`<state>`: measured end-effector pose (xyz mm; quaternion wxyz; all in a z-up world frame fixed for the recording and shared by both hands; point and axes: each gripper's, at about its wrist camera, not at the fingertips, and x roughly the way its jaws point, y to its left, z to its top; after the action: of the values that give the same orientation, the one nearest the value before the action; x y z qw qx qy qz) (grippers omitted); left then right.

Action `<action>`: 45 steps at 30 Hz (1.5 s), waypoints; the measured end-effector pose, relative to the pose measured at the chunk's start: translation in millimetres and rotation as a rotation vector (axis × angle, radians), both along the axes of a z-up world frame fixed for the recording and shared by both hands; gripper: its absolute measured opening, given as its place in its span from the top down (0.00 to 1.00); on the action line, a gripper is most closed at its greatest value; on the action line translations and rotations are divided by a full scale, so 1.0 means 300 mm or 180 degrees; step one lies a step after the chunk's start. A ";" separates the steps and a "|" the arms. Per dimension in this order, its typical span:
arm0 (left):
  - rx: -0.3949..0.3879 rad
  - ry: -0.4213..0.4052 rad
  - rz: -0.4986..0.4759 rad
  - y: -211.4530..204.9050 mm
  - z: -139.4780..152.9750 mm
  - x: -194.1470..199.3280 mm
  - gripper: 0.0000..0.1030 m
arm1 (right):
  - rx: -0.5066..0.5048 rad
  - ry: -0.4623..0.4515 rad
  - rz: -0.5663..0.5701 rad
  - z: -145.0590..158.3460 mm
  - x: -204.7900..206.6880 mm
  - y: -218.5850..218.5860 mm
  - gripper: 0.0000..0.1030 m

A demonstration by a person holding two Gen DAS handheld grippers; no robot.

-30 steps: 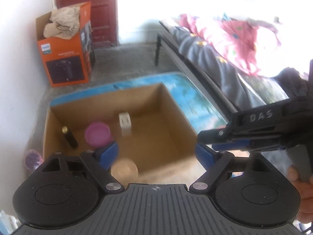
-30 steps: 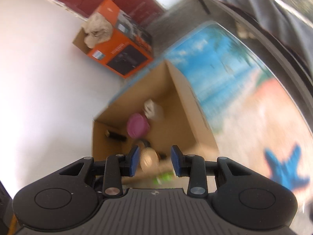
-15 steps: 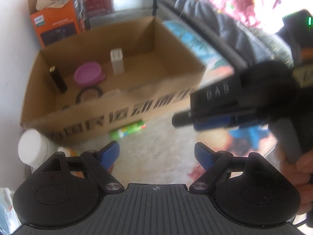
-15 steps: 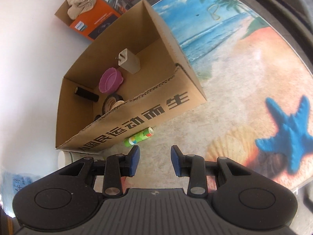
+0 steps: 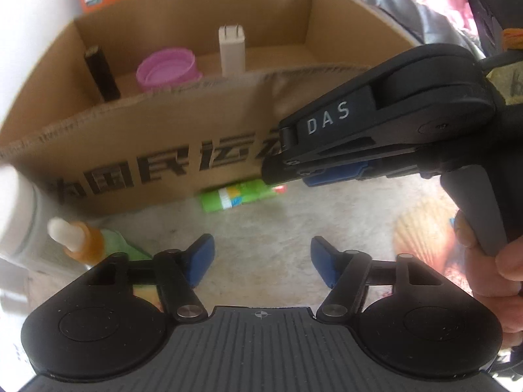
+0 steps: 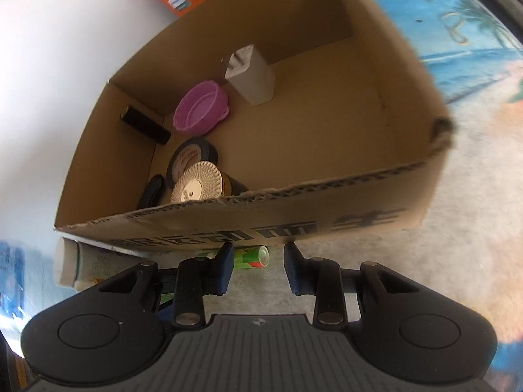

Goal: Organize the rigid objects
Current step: 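Move the right tool to the green glue stick and close on it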

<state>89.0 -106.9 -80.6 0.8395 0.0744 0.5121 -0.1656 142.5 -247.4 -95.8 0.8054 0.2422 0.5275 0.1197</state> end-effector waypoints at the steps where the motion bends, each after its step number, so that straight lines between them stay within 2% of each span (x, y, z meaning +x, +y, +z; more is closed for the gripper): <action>1: -0.0021 0.0024 0.0005 0.003 -0.007 0.000 0.39 | 0.0026 -0.0024 0.0045 -0.005 0.003 0.003 0.66; 6: -0.0078 0.0062 0.0044 0.015 -0.018 -0.010 0.39 | 0.0006 -0.0109 0.0371 -0.006 0.002 0.020 0.66; 15: -0.0140 0.0114 0.0062 0.028 -0.018 -0.006 0.39 | 0.0124 0.0132 0.0957 0.000 -0.002 0.052 0.66; 22: -0.0182 0.0109 0.0118 0.050 -0.016 0.004 0.39 | 0.0020 -0.0107 0.0906 0.059 0.020 0.050 0.66; 27: -0.0299 0.0100 0.0151 0.059 -0.015 0.006 0.42 | 0.0043 0.0090 0.1113 0.002 0.031 0.118 0.67; 31: -0.0372 0.0099 0.0193 0.073 -0.015 0.003 0.47 | 0.0144 0.0215 0.1104 -0.009 0.018 0.125 0.68; 36: -0.0462 0.0152 0.0191 0.087 -0.015 -0.010 0.54 | 0.0255 0.0432 0.1072 -0.021 0.018 0.127 0.78; 40: -0.0455 0.0153 0.0185 0.090 -0.012 -0.021 0.63 | 0.0121 0.0499 0.1049 -0.022 0.016 0.138 0.85; 45: -0.0432 0.0130 0.0222 0.094 -0.006 -0.019 0.66 | -0.0012 0.0458 0.1015 -0.005 0.003 0.159 0.85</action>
<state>83.4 -78.8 -82.5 0.8373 -0.0040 0.5190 -0.1720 143.5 -199.6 -97.3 0.7369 0.1618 0.6157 0.2273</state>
